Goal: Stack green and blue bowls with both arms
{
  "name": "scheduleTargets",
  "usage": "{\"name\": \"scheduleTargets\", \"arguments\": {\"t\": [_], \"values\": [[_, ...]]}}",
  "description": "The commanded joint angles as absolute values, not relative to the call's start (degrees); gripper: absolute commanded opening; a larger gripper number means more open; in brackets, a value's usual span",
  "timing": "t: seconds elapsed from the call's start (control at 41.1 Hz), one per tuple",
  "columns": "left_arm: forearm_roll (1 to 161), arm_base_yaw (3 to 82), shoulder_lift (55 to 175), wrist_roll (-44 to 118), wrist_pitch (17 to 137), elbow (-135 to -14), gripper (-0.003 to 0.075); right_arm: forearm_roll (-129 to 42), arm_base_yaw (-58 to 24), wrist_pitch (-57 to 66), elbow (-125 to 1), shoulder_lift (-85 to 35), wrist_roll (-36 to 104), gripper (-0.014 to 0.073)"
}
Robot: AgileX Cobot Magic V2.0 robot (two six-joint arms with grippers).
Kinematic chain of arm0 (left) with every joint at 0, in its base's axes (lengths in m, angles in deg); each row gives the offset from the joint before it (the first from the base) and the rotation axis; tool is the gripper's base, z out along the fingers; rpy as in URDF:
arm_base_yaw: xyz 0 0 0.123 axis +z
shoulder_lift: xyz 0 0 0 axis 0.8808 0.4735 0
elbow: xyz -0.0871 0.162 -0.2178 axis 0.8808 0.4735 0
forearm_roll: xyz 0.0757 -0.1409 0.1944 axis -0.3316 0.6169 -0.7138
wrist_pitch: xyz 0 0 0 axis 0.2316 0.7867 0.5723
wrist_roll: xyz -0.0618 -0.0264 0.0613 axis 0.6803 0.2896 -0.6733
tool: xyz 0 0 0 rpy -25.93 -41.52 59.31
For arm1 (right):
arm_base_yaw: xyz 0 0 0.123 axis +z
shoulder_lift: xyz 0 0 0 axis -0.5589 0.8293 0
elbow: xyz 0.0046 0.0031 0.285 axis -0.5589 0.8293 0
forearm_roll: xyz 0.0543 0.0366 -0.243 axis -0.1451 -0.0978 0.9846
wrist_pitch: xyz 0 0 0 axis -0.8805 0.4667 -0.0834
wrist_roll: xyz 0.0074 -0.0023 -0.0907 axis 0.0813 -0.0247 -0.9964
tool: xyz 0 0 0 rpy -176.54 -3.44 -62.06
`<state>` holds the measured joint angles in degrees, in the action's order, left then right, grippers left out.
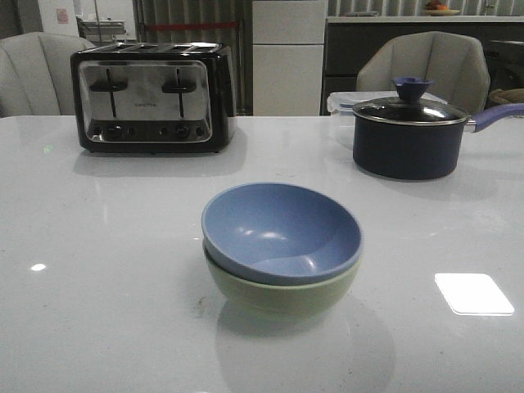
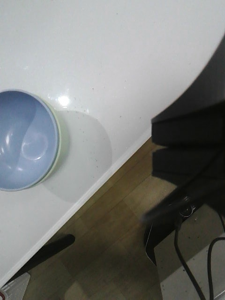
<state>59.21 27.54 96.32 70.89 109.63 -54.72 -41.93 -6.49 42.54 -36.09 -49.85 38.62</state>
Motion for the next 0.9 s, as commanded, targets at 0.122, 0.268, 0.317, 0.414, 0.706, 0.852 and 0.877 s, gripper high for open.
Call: {"name": "scheduleTargets", "arguments": {"t": [0.122, 0.268, 0.317, 0.414, 0.706, 0.852, 0.877], "values": [[58.29, 37.5, 81.68, 71.11, 94.53, -49.67, 0.0093, -42.27, -6.42, 39.51, -37.67, -49.84, 38.21, 0.0027], [58.16, 44.69, 70.71, 71.11, 83.5, -39.28, 0.0093, -42.27, -6.42, 39.51, -37.67, -49.84, 38.21, 0.0027], [58.16, 46.81, 67.67, 71.11, 80.28, -35.78, 0.0093, -42.27, -6.42, 39.51, -37.67, -49.84, 38.21, 0.0027], [58.39, 49.77, 62.54, 71.21, 73.66, -29.28, 0.0093, -42.27, -6.42, 39.51, -37.67, -49.84, 38.21, 0.0027], [58.39, 53.44, 57.04, 71.21, 58.98, -18.05, 0.0093, -42.27, -6.42, 39.51, -37.67, -49.84, 38.21, 0.0027], [58.39, 56.52, 56.09, 71.21, 58.25, -16.63, 0.0093, -42.27, -6.42, 39.51, -37.67, -49.84, 38.21, 0.0027], [58.39, 56.67, 56.09, 71.21, 58.59, -16.63, 0.0093, -42.27, -6.42, 39.51, -37.67, -49.84, 38.21, 0.0027]]}}
